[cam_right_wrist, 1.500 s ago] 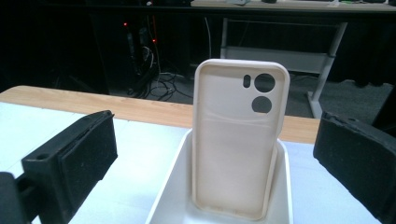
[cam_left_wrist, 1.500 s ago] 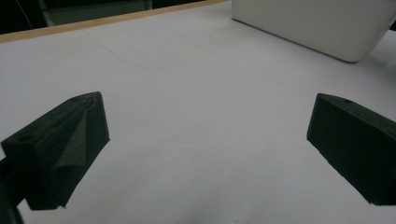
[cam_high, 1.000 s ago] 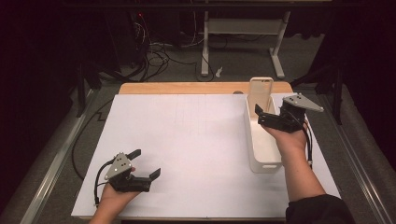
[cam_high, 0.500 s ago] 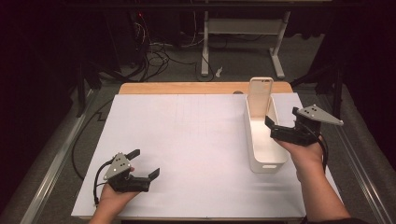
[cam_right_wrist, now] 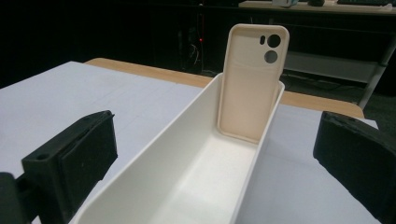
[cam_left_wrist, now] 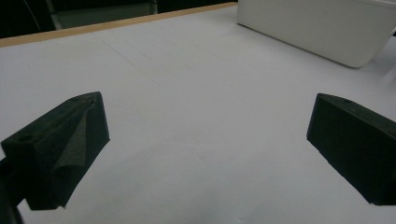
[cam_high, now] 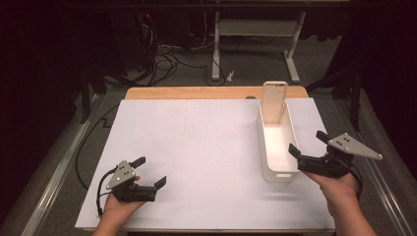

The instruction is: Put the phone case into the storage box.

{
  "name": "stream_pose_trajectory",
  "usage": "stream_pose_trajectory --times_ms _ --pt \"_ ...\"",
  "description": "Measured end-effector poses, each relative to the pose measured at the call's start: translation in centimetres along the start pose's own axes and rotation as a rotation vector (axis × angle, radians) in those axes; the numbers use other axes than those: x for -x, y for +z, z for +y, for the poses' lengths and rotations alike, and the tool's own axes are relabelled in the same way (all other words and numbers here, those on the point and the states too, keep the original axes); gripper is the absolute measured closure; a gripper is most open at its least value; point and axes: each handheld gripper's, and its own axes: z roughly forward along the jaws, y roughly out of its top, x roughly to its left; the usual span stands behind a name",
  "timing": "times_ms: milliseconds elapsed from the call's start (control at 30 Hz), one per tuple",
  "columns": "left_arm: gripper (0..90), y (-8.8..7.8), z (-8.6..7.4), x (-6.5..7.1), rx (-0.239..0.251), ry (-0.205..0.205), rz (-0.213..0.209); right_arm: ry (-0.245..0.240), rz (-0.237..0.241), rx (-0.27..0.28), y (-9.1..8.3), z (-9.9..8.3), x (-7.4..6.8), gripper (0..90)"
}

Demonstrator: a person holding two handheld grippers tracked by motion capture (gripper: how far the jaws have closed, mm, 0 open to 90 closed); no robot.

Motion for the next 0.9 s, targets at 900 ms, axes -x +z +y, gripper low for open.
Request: stream_pose_trajectory --times_ms 900 --pt "0.6 -1.0 -0.1 0.6 0.008 0.005 0.013 0.009 0.089 0.07 -3.9 -5.7 -0.7 0.2"
